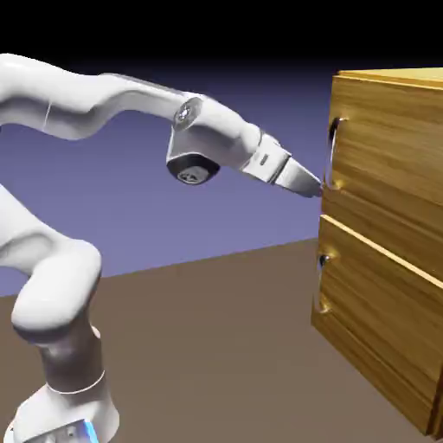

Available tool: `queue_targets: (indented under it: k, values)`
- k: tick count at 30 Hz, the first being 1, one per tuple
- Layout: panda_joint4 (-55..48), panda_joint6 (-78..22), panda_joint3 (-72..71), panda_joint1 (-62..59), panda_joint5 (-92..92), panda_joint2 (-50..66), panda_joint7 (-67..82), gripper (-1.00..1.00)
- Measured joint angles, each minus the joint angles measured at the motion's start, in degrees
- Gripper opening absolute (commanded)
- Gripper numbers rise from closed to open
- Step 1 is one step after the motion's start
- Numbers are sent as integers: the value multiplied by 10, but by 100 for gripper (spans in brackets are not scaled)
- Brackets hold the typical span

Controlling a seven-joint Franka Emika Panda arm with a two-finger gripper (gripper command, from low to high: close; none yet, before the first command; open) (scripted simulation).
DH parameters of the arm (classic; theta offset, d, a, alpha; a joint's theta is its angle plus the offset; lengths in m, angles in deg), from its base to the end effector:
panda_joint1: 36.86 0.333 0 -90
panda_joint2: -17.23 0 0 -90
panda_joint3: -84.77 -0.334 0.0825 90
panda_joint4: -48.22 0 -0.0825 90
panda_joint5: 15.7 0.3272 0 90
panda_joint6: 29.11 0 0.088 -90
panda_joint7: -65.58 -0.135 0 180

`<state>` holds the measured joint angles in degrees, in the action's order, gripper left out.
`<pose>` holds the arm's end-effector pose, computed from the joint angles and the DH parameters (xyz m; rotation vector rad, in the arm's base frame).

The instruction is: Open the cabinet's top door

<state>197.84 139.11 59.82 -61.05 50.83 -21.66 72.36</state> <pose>0.3491 -0.0182 0.5647 -2.2072 0.9861 -1.2840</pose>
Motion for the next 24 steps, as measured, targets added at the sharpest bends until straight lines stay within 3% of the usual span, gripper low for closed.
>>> queue_targets:
  k: [24]
  values:
    - [-102,-52,-224,-224,598,-56,443,0]
